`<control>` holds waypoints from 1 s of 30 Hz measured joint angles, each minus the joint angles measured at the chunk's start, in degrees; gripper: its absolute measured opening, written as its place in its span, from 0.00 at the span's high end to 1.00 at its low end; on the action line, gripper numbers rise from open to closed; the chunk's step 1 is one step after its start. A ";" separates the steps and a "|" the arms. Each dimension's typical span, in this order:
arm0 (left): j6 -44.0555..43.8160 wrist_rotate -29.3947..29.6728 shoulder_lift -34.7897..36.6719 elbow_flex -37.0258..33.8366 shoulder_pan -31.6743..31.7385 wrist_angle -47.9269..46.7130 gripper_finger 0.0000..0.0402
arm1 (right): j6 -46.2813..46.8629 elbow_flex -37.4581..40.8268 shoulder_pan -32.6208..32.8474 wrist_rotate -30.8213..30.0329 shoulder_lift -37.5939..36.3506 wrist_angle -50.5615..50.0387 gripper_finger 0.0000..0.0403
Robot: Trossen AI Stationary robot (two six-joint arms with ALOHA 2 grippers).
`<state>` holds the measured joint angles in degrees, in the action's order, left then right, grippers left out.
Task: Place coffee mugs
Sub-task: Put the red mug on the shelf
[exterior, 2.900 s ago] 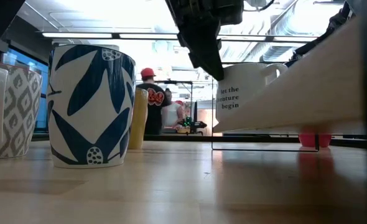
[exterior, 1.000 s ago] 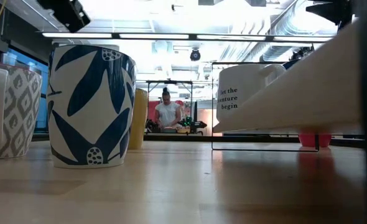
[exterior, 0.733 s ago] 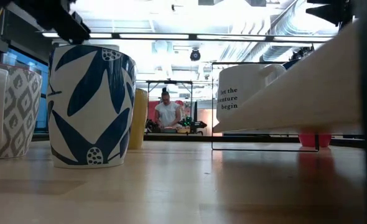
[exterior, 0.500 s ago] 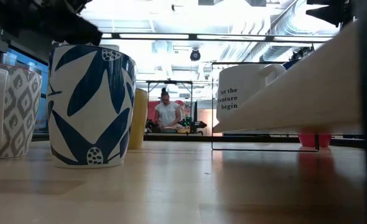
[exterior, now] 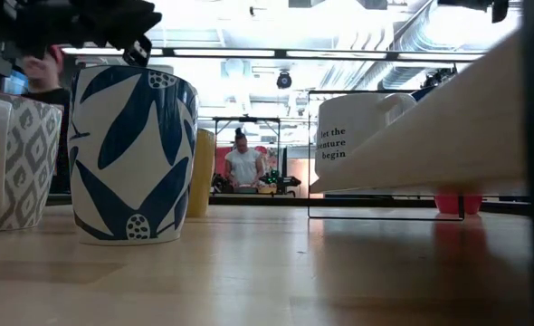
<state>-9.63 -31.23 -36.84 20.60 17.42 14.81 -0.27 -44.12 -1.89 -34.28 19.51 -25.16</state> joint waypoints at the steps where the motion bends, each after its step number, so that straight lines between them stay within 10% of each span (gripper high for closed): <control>1: -0.95 0.00 0.00 0.00 0.53 0.01 0.86 | 0.98 -2.69 0.00 -3.02 2.46 -4.70 0.69; 6: -4.52 0.07 0.00 0.00 2.07 0.11 0.86 | 13.73 -18.06 -0.04 -13.03 13.61 -29.71 0.69; 14: -4.80 0.38 0.00 0.00 2.18 0.11 0.86 | 33.69 -29.30 -5.28 -10.73 26.34 -57.20 0.69; 30: -4.76 -0.10 0.00 0.00 2.18 -0.24 0.86 | 18.38 -28.43 -36.47 11.77 42.11 -34.88 0.69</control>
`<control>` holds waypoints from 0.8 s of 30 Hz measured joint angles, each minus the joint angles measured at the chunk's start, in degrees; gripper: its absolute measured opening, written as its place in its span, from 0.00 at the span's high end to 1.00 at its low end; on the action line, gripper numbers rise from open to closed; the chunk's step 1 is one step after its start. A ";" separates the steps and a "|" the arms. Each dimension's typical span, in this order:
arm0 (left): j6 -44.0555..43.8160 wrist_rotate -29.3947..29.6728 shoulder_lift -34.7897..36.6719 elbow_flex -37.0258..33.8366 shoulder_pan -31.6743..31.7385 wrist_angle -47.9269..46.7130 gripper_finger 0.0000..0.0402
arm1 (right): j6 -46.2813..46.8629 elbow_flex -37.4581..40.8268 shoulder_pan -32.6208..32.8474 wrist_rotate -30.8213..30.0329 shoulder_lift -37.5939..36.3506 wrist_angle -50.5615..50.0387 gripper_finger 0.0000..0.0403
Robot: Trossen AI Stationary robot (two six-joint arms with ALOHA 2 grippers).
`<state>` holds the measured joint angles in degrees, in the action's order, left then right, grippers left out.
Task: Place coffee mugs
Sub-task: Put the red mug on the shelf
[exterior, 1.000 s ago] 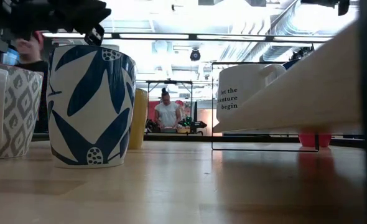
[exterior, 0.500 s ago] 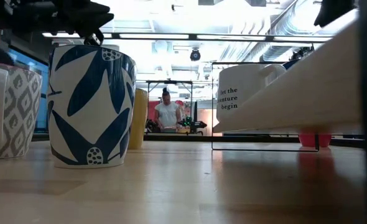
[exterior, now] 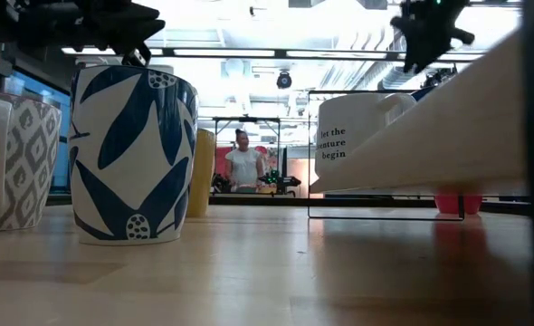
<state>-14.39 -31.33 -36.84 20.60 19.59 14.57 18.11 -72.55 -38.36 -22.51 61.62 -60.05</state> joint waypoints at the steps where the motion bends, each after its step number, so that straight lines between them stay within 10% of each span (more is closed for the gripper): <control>1: -0.02 0.00 0.00 0.00 0.00 -0.04 0.86 | 0.02 0.00 -3.21 3.15 0.71 -0.82 0.69; 5: 0.00 -1.50 0.00 0.00 0.00 -0.28 0.86 | -0.73 0.00 -13.14 16.25 3.69 -5.87 0.69; 9: 0.00 -4.01 0.00 0.00 0.00 -0.26 0.86 | -1.69 0.02 -16.05 16.76 6.37 -10.52 0.69; 24: 0.00 -4.00 0.00 0.00 0.00 -0.24 0.86 | -0.99 13.56 -7.64 19.78 9.69 -3.34 0.55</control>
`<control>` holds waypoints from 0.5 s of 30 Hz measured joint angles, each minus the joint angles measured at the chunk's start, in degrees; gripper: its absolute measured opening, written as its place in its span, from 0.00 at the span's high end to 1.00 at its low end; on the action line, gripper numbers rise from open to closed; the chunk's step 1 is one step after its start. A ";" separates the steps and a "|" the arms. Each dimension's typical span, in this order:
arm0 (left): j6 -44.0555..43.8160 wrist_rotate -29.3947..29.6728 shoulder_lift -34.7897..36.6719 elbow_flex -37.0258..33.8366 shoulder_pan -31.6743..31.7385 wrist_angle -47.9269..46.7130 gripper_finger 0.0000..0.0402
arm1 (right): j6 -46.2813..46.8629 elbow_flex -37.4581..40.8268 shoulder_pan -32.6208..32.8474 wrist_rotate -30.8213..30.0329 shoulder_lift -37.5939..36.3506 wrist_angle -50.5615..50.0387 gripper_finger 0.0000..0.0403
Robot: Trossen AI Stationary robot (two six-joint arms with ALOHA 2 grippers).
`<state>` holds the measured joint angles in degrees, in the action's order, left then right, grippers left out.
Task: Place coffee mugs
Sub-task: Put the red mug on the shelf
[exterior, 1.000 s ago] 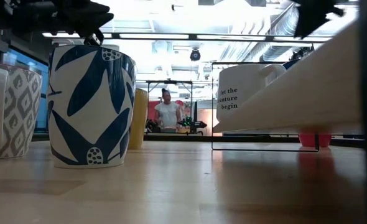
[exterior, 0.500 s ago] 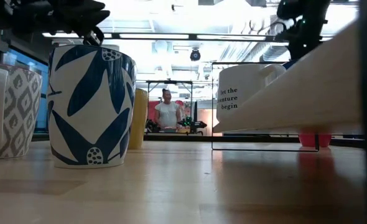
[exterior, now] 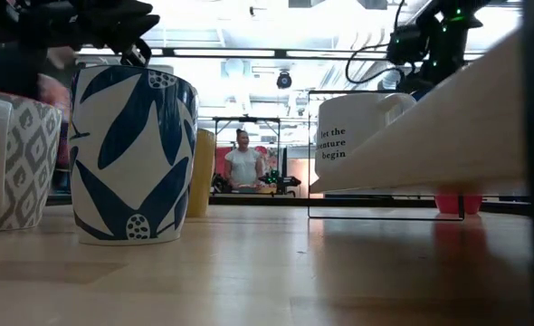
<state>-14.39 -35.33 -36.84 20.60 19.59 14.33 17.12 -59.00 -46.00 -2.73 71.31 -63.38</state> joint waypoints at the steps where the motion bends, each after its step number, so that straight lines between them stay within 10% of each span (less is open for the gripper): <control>1: 0.00 0.00 0.00 0.00 0.00 0.00 0.86 | 0.75 1.19 0.55 0.03 0.00 0.66 0.54; 15: 1.46 0.22 0.00 0.00 0.00 0.02 0.86 | 8.66 16.45 4.81 0.03 0.00 14.35 0.53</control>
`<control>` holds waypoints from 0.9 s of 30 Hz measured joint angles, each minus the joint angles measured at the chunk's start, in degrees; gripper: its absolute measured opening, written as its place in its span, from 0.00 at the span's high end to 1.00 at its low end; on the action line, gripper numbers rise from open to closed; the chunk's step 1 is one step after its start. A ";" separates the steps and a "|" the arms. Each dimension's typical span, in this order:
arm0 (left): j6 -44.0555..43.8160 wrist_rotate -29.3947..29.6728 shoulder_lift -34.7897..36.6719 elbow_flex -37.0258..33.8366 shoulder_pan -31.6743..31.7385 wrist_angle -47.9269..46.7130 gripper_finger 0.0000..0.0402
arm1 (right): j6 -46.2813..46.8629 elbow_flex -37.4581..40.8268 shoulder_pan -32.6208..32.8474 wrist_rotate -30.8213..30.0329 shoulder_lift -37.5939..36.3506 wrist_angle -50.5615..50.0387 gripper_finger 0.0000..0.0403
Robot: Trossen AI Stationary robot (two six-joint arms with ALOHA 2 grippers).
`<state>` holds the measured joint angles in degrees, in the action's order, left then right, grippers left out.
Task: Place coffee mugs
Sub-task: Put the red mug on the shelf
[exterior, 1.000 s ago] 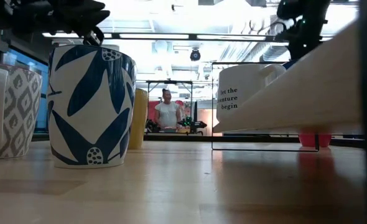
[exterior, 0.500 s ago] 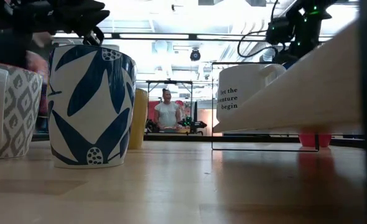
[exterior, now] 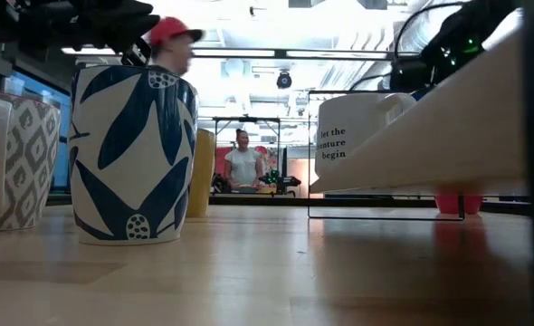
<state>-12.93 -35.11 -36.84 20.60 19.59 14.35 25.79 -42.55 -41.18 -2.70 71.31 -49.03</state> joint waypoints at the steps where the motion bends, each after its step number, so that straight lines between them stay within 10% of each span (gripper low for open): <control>1: 0.00 0.00 0.00 0.00 0.00 0.00 0.86 | 0.49 0.96 0.12 0.02 0.00 1.02 0.53; 9: -0.30 0.00 0.00 0.00 0.00 0.00 0.86 | 1.28 3.50 0.10 -1.35 0.00 4.23 0.59; 18: -0.23 0.00 0.00 0.00 0.00 0.00 0.86 | 0.28 3.46 -0.03 -0.36 -0.05 8.27 0.96; 27: 1.04 0.00 0.00 0.00 0.00 -0.25 0.86 | -2.97 1.43 -0.01 2.95 -0.89 9.16 0.99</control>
<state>-11.89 -35.11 -36.84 20.60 19.59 14.09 22.82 -41.12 -41.19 0.26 70.42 -39.88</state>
